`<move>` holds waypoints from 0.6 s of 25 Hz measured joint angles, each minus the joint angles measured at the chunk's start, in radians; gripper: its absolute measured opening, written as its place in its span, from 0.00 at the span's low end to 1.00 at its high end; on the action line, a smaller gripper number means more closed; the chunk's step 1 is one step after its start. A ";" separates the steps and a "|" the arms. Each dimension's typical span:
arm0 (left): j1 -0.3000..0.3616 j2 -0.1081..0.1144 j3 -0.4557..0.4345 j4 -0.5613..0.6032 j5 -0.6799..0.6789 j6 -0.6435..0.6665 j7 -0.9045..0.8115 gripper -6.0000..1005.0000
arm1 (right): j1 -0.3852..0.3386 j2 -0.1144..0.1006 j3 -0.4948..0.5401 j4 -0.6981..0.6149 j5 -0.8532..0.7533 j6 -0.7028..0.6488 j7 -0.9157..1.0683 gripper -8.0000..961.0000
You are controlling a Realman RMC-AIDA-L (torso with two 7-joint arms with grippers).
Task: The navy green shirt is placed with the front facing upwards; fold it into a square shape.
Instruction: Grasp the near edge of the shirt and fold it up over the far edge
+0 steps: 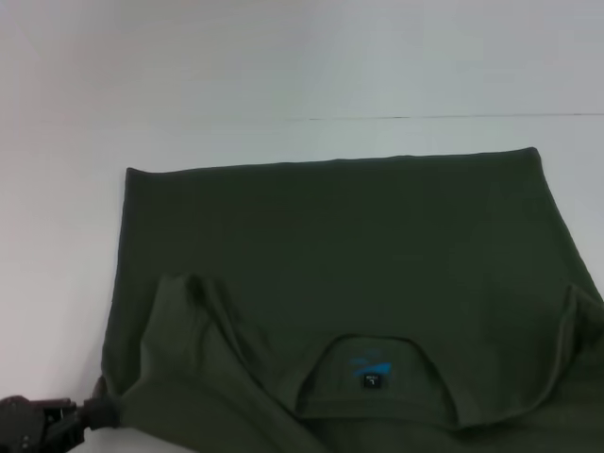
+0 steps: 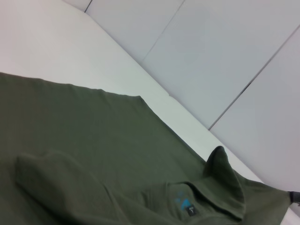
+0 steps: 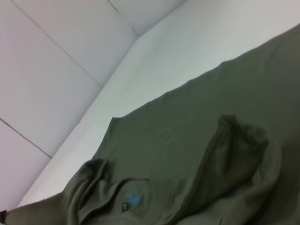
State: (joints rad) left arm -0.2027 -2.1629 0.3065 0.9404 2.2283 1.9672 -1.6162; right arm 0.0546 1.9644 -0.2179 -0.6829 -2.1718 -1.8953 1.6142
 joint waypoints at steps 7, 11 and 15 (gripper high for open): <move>-0.102 0.020 -0.077 -0.032 -0.007 -0.053 -0.004 0.01 | 0.092 -0.010 0.054 -0.012 -0.002 0.023 0.015 0.05; -0.176 0.036 -0.094 -0.049 -0.011 -0.106 -0.025 0.01 | 0.169 -0.027 0.059 -0.014 0.000 0.059 0.057 0.05; -0.255 0.055 -0.095 -0.061 -0.021 -0.194 -0.061 0.02 | 0.252 -0.042 0.060 -0.013 0.004 0.114 0.109 0.05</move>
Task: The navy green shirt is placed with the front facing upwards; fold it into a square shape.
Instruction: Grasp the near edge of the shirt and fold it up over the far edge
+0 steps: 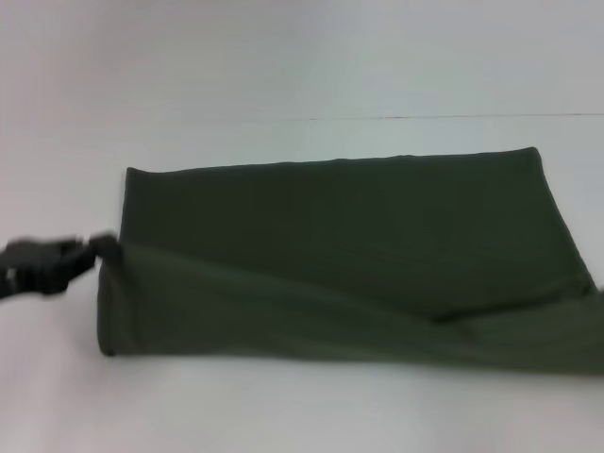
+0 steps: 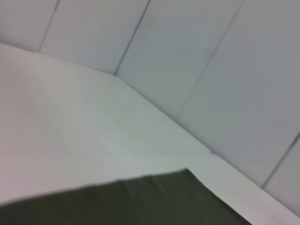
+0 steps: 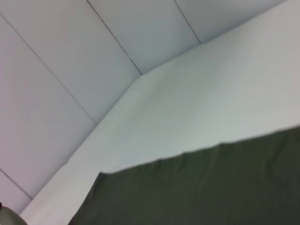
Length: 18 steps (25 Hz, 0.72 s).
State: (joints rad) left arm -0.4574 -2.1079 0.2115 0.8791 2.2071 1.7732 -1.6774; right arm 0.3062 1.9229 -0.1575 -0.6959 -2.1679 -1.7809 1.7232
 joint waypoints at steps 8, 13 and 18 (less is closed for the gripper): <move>-0.142 0.023 0.027 -0.041 -0.001 -0.226 -0.032 0.02 | 0.149 0.002 -0.010 0.009 -0.002 0.153 0.066 0.05; -0.202 0.028 0.053 -0.089 -0.003 -0.393 -0.035 0.02 | 0.222 0.007 -0.033 0.055 -0.003 0.282 0.084 0.05; -0.244 0.030 0.109 -0.143 -0.003 -0.571 -0.035 0.02 | 0.293 0.007 -0.093 0.120 0.000 0.455 0.086 0.05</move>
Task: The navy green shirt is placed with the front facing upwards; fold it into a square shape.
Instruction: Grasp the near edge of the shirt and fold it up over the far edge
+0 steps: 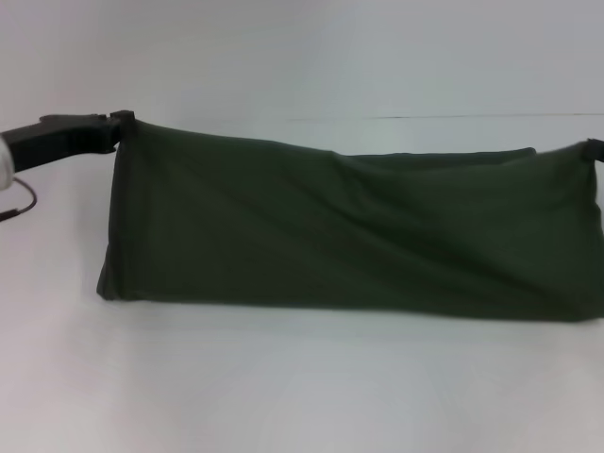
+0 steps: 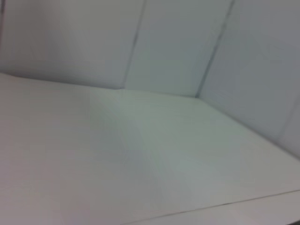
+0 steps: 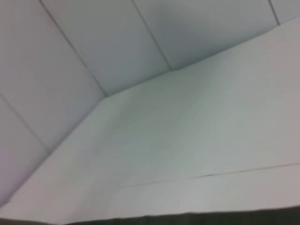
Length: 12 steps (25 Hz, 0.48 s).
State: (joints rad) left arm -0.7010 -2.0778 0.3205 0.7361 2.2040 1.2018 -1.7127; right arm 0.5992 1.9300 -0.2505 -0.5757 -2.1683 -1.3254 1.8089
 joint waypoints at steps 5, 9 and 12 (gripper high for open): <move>-0.042 -0.005 0.108 -0.059 0.000 -0.239 0.002 0.02 | 0.077 0.003 -0.065 0.077 0.002 0.254 0.002 0.05; -0.073 -0.007 0.157 -0.099 0.000 -0.353 0.009 0.02 | 0.130 0.009 -0.109 0.120 0.004 0.410 -0.002 0.05; -0.088 -0.007 0.163 -0.115 -0.001 -0.419 0.010 0.02 | 0.158 0.017 -0.135 0.129 0.007 0.490 0.001 0.05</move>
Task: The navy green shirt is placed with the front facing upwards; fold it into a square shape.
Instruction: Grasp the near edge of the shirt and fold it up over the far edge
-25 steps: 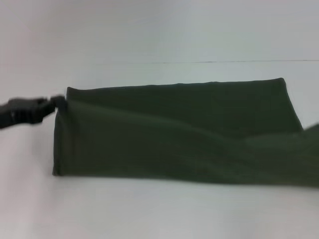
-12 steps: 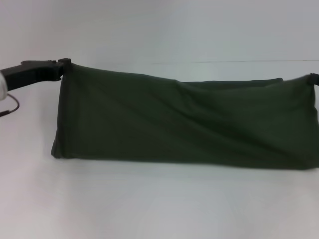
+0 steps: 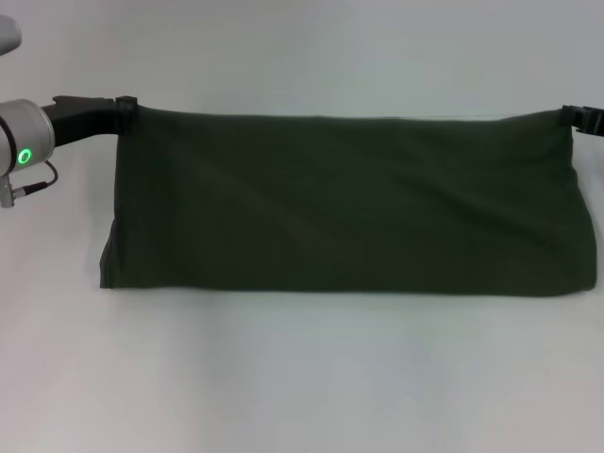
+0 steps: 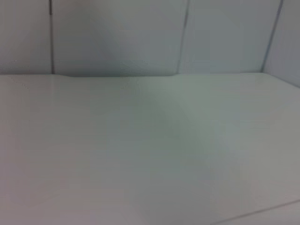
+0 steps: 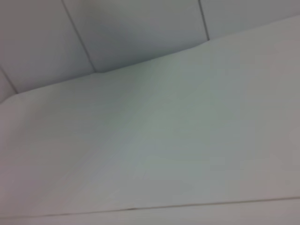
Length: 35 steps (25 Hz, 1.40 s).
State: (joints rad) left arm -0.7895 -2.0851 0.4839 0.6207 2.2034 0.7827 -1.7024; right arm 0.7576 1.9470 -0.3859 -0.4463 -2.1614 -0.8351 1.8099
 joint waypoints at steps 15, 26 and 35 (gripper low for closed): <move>-0.014 0.001 -0.001 -0.029 -0.023 -0.076 -0.001 0.02 | 0.025 0.008 -0.014 0.031 0.003 0.087 -0.011 0.05; -0.020 -0.008 0.000 -0.029 -0.028 -0.121 -0.006 0.02 | 0.031 0.020 -0.016 0.034 0.003 0.103 -0.032 0.05; -0.012 -0.020 -0.004 -0.020 -0.087 -0.192 -0.007 0.22 | 0.041 0.032 -0.018 0.025 0.003 0.168 -0.038 0.35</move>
State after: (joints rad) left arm -0.8020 -2.1053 0.4797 0.6012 2.1167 0.5904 -1.7096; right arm 0.7986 1.9793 -0.4034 -0.4218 -2.1581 -0.6668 1.7723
